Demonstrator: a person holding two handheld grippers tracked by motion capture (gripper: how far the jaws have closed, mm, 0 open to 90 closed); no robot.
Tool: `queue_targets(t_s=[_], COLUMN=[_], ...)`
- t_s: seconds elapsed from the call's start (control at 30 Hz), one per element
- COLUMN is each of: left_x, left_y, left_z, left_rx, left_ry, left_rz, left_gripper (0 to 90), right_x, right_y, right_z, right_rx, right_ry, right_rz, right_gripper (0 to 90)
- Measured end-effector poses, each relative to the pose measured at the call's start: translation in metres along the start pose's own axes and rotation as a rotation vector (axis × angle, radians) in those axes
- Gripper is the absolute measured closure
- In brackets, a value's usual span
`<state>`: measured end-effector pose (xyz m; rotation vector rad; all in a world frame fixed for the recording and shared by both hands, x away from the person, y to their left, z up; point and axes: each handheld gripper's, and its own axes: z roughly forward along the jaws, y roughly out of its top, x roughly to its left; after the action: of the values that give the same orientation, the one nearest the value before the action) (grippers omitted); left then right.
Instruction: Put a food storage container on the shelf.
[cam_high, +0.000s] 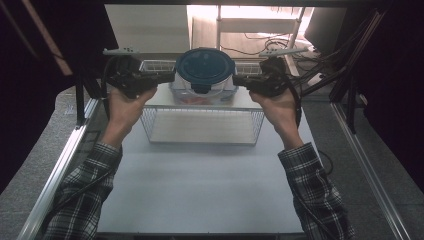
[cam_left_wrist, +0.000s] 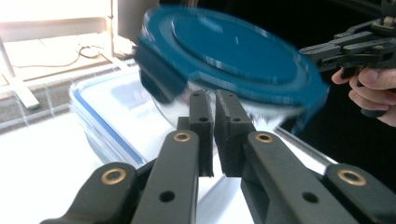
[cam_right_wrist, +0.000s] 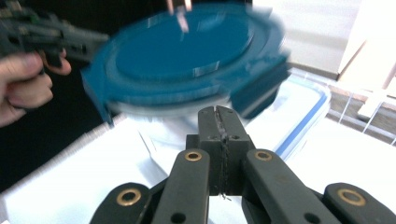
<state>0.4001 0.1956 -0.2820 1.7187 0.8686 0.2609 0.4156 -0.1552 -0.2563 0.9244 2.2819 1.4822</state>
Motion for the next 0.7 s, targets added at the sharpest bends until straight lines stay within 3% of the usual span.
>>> queue_targets(t_s=[0.1, 0.33, 0.7], left_x=[0.004, 0.011, 0.015], left_y=[0.002, 0.003, 0.011], left_z=[0.009, 0.02, 0.026], left_rx=[0.006, -0.007, 0.006], left_ry=[0.026, 0.032, 0.069], left_rz=[-0.021, -0.057, -0.061], left_gripper=[87.7, 87.3, 84.9], right_x=[0.001, -0.01, -0.022], right_y=[-0.002, 0.003, 0.013], right_z=[0.009, 0.024, 0.039], right_rx=[0.02, 0.006, -0.014], right_ry=[-0.05, -0.072, -0.122], right_rz=[-0.015, 0.017, 0.059], right_gripper=[89.0, 89.0, 89.0])
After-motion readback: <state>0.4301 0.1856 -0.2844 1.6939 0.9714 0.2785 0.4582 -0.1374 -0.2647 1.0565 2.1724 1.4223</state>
